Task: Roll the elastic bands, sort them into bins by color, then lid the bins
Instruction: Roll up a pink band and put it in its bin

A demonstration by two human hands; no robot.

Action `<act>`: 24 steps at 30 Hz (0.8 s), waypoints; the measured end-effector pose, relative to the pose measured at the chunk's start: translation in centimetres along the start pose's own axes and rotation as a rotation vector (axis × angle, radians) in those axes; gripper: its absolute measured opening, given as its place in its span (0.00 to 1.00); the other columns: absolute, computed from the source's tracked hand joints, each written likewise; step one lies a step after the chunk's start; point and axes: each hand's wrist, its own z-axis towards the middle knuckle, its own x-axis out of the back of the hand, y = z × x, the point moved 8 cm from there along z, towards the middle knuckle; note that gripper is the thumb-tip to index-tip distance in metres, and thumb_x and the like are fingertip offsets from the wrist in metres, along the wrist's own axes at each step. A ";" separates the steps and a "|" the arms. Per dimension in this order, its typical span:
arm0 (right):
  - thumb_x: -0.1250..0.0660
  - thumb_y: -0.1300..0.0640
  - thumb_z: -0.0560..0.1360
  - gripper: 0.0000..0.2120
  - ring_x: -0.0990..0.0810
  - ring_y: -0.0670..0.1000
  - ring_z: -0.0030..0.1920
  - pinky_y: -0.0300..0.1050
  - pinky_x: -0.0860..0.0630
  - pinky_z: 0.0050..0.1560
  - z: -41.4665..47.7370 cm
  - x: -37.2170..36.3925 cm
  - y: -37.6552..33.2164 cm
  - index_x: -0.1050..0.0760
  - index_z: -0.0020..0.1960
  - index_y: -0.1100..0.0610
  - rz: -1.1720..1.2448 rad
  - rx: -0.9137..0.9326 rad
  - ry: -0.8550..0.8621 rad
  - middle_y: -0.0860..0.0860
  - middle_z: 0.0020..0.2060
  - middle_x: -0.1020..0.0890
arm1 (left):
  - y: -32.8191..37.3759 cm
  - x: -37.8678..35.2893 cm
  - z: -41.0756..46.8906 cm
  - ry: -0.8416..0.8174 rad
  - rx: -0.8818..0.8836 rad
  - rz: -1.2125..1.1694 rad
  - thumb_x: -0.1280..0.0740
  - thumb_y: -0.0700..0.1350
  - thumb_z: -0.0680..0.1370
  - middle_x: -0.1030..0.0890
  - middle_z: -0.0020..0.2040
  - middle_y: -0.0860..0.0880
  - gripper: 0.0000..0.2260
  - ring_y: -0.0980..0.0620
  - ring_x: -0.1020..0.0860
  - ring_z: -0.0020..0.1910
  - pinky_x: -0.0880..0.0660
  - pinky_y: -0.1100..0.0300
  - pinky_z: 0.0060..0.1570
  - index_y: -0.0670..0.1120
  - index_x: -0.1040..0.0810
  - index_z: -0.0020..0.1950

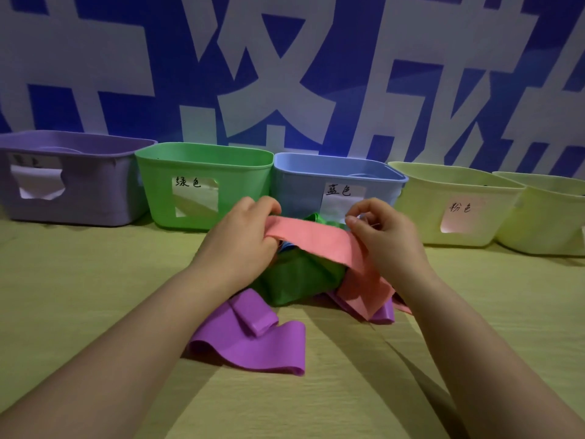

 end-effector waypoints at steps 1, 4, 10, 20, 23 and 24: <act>0.31 0.55 0.74 0.03 0.30 0.45 0.29 0.42 0.34 0.33 0.1 0.1 0.0 0.24 0.41 0.50 -0.008 0.007 0.010 0.45 0.27 0.27 | 0.1 0.4 0.0 0.039 0.002 -0.027 0.39 0.39 0.72 0.29 0.56 0.45 0.18 0.45 0.28 0.55 0.30 0.50 0.55 0.48 0.30 0.62; 0.31 0.55 0.74 0.03 0.29 0.47 0.28 0.49 0.30 0.31 0.1 0.5 -0.3 0.24 0.43 0.48 0.025 0.015 0.037 0.45 0.26 0.26 | 0.2 1.0 -0.1 0.110 0.014 -0.035 0.40 0.39 0.74 0.29 0.57 0.44 0.19 0.43 0.28 0.55 0.30 0.49 0.55 0.48 0.31 0.64; 0.32 0.50 0.74 0.02 0.24 0.50 0.33 0.45 0.30 0.31 -0.3 0.0 -0.7 0.23 0.45 0.47 0.046 -0.016 -0.075 0.48 0.33 0.21 | -0.8 1.4 0.1 0.192 0.038 0.059 0.41 0.36 0.73 0.26 0.55 0.42 0.17 0.41 0.28 0.54 0.31 0.51 0.50 0.46 0.27 0.62; 0.31 0.57 0.71 0.05 0.22 0.48 0.38 0.41 0.24 0.43 -2.0 -2.4 -1.4 0.22 0.46 0.50 0.281 -0.142 -0.478 0.54 0.37 0.22 | -3.5 1.2 0.5 0.183 0.190 0.149 0.40 0.39 0.74 0.25 0.58 0.40 0.16 0.39 0.29 0.57 0.30 0.46 0.54 0.45 0.28 0.62; 0.34 0.60 0.75 0.03 0.24 0.47 0.32 0.39 0.25 0.36 -2.0 -2.3 -0.9 0.23 0.45 0.53 0.363 -0.232 -0.427 0.51 0.33 0.24 | -2.5 -0.6 0.1 0.029 0.161 0.238 0.35 0.46 0.74 0.30 0.62 0.44 0.23 0.41 0.32 0.61 0.32 0.49 0.58 0.51 0.35 0.69; 0.34 0.60 0.75 0.03 0.25 0.46 0.31 0.40 0.25 0.35 -2.0 -2.3 -0.8 0.24 0.44 0.53 0.362 -0.253 -0.413 0.50 0.31 0.24 | -1.9 -1.5 -0.1 -0.027 0.115 0.272 0.34 0.49 0.73 0.32 0.64 0.46 0.27 0.43 0.34 0.63 0.34 0.50 0.59 0.53 0.39 0.71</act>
